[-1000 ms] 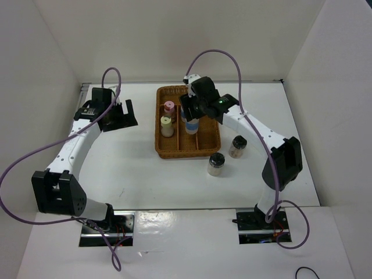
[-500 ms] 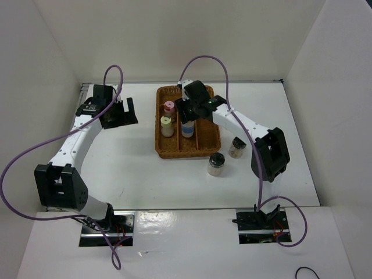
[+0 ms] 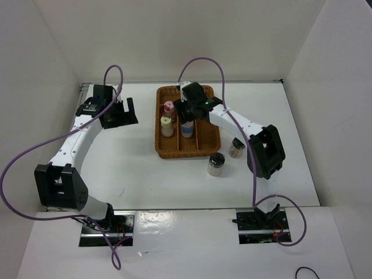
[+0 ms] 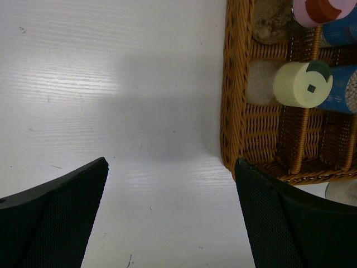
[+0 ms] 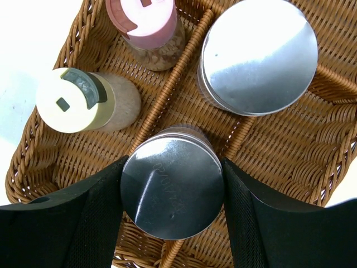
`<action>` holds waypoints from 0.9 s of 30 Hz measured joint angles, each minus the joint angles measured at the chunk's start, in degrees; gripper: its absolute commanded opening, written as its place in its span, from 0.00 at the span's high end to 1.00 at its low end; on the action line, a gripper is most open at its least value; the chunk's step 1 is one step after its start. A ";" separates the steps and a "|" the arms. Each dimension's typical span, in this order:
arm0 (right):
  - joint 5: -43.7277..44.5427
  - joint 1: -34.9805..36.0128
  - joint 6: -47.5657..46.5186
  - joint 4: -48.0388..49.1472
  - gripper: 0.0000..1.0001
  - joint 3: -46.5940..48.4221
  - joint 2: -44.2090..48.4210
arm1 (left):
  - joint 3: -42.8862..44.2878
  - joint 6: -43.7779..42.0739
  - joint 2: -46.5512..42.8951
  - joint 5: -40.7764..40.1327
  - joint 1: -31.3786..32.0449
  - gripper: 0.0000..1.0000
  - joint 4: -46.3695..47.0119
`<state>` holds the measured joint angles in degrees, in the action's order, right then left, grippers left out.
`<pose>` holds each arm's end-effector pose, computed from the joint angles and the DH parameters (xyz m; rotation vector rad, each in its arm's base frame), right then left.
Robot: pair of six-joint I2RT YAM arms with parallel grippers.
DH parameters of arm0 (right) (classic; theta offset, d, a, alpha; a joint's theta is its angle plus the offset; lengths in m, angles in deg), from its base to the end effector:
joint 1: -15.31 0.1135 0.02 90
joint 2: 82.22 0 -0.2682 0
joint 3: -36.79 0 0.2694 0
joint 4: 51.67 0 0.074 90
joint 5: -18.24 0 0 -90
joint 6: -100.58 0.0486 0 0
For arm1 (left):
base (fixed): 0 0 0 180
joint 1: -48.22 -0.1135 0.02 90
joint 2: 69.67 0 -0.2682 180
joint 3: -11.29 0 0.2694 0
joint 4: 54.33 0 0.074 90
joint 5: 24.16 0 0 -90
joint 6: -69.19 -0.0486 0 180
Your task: Organize the condiment bottles
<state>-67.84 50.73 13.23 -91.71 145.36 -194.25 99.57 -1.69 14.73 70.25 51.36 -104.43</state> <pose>0.3918 0.2745 0.2615 -0.6274 2.2559 0.2523 0.3466 -0.0228 0.3102 -0.2958 2.3737 -0.2759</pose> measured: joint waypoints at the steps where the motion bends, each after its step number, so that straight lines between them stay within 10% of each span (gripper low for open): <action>1: 0.02 0.00 0.00 0.04 0.34 0.00 -0.02 | 0.00 -0.09 0.00 0.00 0.00 0.00 0.00; 8: 1.62 0.00 0.00 0.37 0.01 0.00 -0.02 | 0.00 -0.96 0.00 0.00 0.00 0.00 0.00; 17: 4.44 0.00 0.48 -1.60 0.01 -0.17 5.35 | 0.74 -0.98 0.00 0.07 0.00 0.00 0.02; 27: 10.40 -4.15 5.53 -0.37 0.13 -14.32 40.81 | 0.87 -0.96 -0.07 0.79 0.00 0.00 0.00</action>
<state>-57.43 46.58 18.76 -92.08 131.04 -153.44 100.45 -2.65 14.67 71.03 51.36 -104.43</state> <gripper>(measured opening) 0.937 1.000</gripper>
